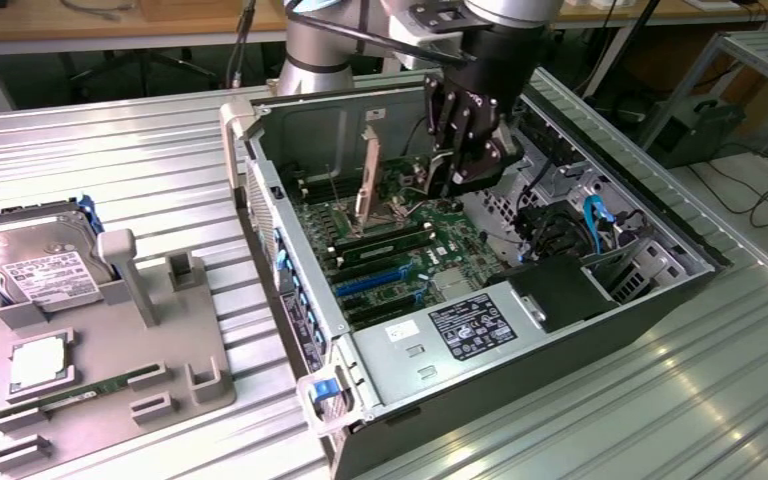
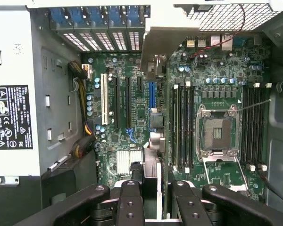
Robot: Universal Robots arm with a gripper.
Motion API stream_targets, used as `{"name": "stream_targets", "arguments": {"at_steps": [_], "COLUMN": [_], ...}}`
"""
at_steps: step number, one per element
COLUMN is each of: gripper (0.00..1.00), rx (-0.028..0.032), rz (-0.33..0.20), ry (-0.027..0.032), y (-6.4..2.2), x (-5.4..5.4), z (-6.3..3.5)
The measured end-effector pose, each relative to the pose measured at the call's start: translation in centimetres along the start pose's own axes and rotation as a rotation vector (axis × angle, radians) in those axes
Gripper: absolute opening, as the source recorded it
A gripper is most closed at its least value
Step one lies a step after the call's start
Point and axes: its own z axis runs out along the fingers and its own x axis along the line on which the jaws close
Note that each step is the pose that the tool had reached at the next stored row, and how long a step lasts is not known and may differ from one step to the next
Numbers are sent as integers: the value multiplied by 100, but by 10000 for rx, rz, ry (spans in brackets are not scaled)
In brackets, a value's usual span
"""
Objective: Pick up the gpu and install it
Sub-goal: 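Insert the gpu into the slot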
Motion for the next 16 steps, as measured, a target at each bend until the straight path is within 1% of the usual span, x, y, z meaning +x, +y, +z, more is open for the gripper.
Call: {"name": "stream_targets", "arguments": {"at_steps": [1, 2, 3, 6, 7, 16], "gripper": [28, 28, 28, 28, 28, 28], "rx": [-6, -32, -33, -39, -39, -38], "rz": [0, 0, 0, 0, 0, 1], "ry": [1, 0, 1, 2, 1, 1], "y": [0, 0, 0, 1, 1, 1], "x": [-1, -1, -2, -3, -3, -4], "z": [49, 95, 209, 302, 326, 413]}}
